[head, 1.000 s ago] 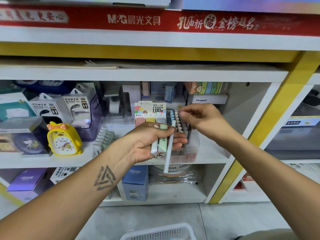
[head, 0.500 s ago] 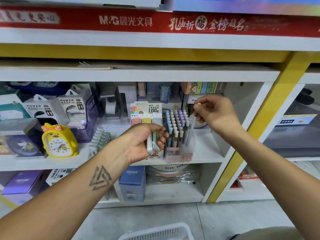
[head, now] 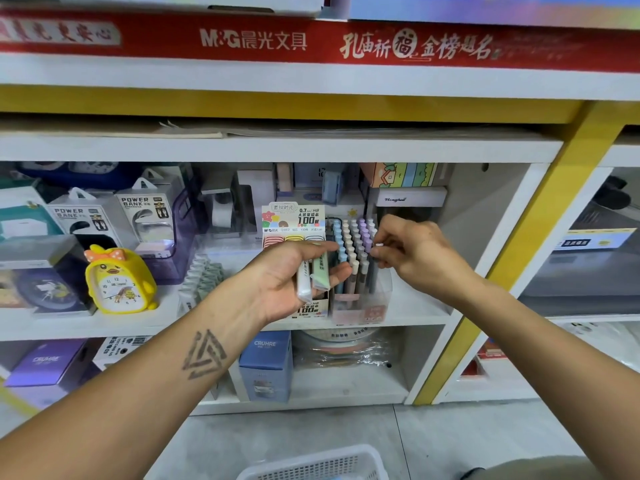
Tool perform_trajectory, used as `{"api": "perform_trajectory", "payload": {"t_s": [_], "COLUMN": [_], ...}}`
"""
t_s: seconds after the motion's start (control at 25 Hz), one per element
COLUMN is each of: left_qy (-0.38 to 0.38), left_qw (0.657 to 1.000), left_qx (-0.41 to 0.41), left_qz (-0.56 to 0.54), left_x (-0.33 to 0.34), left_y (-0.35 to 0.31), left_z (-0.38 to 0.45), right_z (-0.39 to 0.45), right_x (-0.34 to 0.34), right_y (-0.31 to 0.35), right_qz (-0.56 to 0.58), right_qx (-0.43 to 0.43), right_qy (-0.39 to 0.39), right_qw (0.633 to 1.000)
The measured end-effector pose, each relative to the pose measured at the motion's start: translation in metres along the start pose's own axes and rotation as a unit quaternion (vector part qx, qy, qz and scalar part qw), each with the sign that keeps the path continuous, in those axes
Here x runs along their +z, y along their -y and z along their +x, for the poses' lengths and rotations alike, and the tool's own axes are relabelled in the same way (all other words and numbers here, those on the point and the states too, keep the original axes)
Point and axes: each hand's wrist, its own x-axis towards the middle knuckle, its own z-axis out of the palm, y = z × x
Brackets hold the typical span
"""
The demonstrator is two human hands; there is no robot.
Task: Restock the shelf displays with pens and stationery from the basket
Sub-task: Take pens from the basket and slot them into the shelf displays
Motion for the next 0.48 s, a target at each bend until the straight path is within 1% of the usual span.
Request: {"api": "perform_trajectory", "payload": {"t_s": [0.08,0.12,0.2,0.28,0.32,0.4,0.48], "left_qy": [0.015,0.022,0.031,0.037,0.033,0.007,-0.023], "left_qw": [1.0,1.0,0.999,0.999,0.999,0.999,0.999], "left_qx": [0.003,0.006,0.018,0.025,0.028,0.037,0.047], "left_qz": [-0.006,-0.005,0.005,0.004,0.0,-0.005,-0.01], "left_x": [0.001,0.001,0.0,-0.001,-0.002,-0.007,-0.013], "left_y": [0.0,0.0,0.0,-0.001,-0.003,-0.008,-0.015], "left_z": [-0.001,-0.001,-0.003,-0.004,-0.004,-0.005,-0.006], "right_z": [0.001,0.003,0.007,0.01,0.009,0.009,0.01], "right_x": [0.001,0.001,0.0,-0.002,-0.003,-0.001,0.007], "right_y": [-0.001,-0.002,-0.004,-0.004,-0.001,0.013,0.034], "right_qz": [-0.027,-0.059,-0.133,-0.158,-0.151,-0.119,-0.07], "right_qx": [-0.003,-0.006,-0.007,-0.007,-0.027,-0.103,-0.188], "right_qy": [-0.012,-0.019,-0.011,-0.006,-0.014,-0.023,0.008], "right_qw": [1.0,0.998,0.991,0.987,0.988,0.987,0.98]}}
